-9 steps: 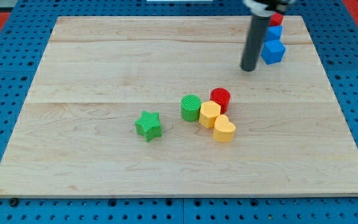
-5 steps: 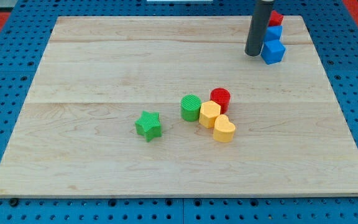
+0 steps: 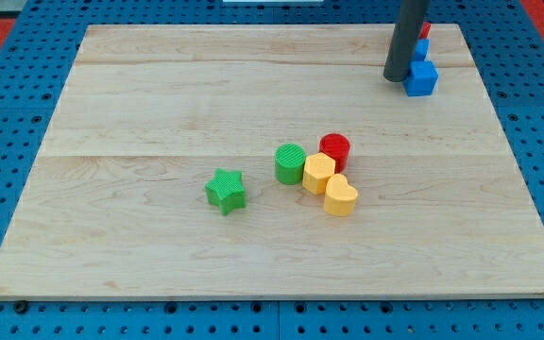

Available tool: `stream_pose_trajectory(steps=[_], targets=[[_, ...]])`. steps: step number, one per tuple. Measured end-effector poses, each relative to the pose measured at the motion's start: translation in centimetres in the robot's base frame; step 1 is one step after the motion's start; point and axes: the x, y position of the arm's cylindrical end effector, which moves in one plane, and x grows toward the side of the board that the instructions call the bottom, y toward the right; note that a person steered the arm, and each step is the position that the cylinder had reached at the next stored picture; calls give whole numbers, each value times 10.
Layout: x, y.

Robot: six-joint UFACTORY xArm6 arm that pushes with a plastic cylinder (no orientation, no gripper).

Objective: Push the red circle towards the blue cube

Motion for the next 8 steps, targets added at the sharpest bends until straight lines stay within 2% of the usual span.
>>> stream_pose_trajectory(steps=[1, 2, 8], targets=[[-1, -1], [-2, -34], [0, -271]])
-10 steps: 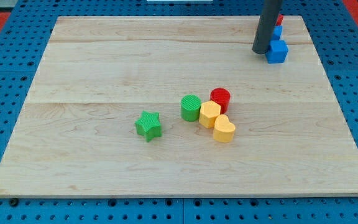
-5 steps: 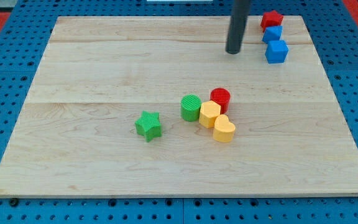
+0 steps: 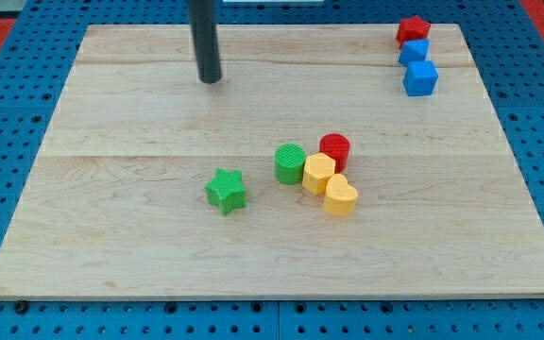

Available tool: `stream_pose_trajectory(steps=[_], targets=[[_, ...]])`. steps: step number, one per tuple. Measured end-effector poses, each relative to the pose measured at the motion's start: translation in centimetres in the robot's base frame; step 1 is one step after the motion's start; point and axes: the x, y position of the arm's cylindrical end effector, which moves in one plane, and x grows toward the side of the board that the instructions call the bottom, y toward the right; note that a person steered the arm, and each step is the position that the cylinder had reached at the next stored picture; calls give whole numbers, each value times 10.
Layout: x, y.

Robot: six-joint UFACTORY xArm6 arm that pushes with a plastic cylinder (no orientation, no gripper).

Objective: Push the red circle towards the blue cube

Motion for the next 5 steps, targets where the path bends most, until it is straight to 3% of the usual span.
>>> stream_pose_trajectory(steps=[3, 5], targets=[[90, 22], [110, 110]])
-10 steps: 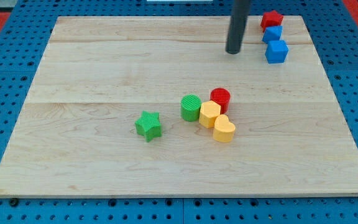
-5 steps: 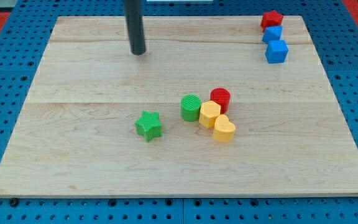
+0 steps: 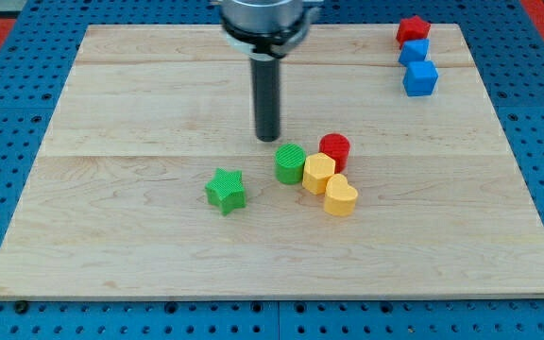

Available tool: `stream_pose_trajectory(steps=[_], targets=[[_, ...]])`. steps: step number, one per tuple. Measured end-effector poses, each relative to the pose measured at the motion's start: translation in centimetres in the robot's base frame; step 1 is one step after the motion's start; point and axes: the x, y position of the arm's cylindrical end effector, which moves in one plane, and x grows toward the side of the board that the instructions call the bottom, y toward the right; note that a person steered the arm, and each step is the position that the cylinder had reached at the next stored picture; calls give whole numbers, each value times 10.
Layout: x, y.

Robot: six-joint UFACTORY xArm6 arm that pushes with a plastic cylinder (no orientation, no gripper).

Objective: Push the red circle towards the blue cube

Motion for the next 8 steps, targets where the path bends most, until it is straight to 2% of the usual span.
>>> stream_pose_trajectory(steps=[1, 2, 3, 4, 5, 8], targets=[[24, 3], [42, 31], [44, 79], [44, 104], [39, 119], [-12, 119]])
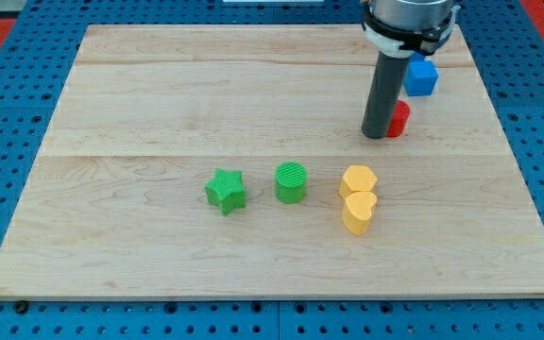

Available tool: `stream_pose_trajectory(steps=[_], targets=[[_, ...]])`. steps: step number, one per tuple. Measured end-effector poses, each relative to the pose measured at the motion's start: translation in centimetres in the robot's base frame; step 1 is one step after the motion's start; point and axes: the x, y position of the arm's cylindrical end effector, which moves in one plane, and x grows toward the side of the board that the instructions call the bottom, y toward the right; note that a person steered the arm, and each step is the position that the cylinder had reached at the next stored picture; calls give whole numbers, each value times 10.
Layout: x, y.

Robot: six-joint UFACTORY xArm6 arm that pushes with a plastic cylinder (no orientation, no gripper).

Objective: Push the red circle towards the blue cube

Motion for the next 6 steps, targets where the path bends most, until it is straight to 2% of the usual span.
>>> stream_pose_trajectory(steps=[2, 4, 6], targets=[[-19, 14], [-19, 55], [-19, 40]])
